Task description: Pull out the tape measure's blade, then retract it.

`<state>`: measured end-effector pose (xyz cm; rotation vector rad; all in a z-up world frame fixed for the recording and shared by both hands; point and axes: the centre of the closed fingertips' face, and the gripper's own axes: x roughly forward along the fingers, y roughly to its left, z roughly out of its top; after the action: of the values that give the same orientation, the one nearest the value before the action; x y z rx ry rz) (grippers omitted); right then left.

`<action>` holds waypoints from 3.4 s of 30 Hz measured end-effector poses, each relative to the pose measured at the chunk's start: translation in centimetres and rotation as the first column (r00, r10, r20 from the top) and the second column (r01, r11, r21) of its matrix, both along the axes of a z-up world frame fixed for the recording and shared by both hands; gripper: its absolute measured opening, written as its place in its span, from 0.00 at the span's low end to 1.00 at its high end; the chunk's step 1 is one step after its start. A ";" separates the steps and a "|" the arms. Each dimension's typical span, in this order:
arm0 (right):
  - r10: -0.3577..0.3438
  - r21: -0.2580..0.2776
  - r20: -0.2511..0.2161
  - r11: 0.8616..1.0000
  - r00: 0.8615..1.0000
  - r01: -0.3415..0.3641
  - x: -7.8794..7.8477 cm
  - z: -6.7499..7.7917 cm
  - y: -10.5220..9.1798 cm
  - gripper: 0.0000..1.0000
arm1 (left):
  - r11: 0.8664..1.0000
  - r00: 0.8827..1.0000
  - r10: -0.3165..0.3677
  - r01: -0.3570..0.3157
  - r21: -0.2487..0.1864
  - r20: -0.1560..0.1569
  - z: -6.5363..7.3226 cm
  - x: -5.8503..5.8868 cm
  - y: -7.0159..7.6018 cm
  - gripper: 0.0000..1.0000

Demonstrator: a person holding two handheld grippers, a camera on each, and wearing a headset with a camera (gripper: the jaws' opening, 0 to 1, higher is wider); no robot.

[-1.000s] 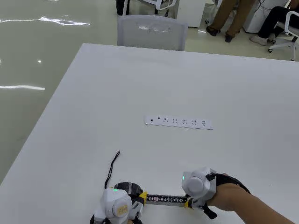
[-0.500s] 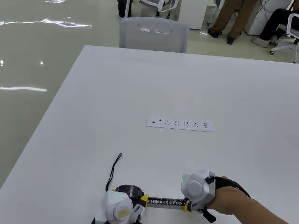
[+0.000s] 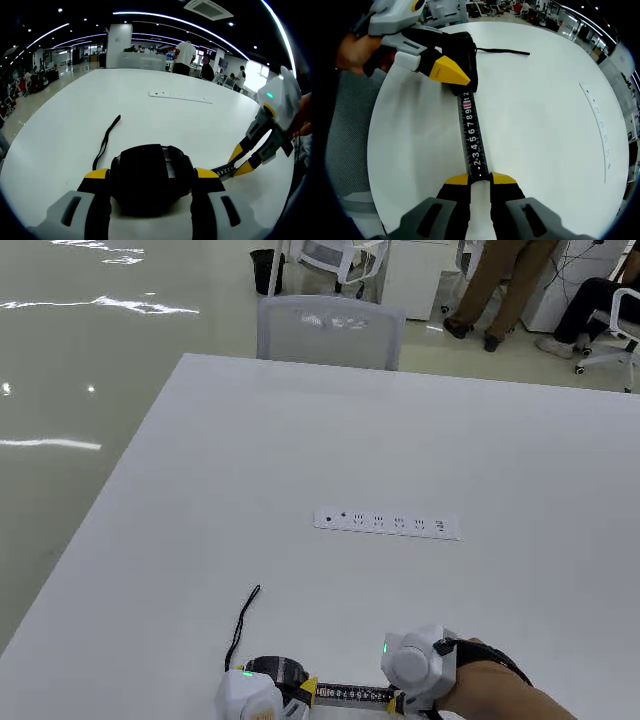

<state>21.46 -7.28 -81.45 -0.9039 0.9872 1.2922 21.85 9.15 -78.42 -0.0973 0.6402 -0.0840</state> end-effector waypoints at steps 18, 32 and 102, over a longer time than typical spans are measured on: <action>-0.002 0.021 0.000 1.000 1.000 0.002 0.0 0.0 1.2 0.13 | 1.000 1.000 -0.008 0.008 0.008 0.000 -0.5 0.1 0.1 0.61; 0.008 0.035 0.002 0.999 1.000 -0.009 -0.3 0.3 2.8 0.13 | 1.000 1.000 -0.012 0.012 0.006 0.000 -0.4 0.1 0.1 0.61; 0.030 0.149 0.002 0.988 1.000 -0.030 -0.9 0.2 9.5 0.13 | 0.999 1.000 -0.021 0.021 -0.024 -0.002 -0.3 0.1 0.0 0.61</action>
<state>20.59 2.22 -81.26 -0.8065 0.8671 1.3726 21.96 9.20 -78.70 -0.1144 0.6426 -0.1115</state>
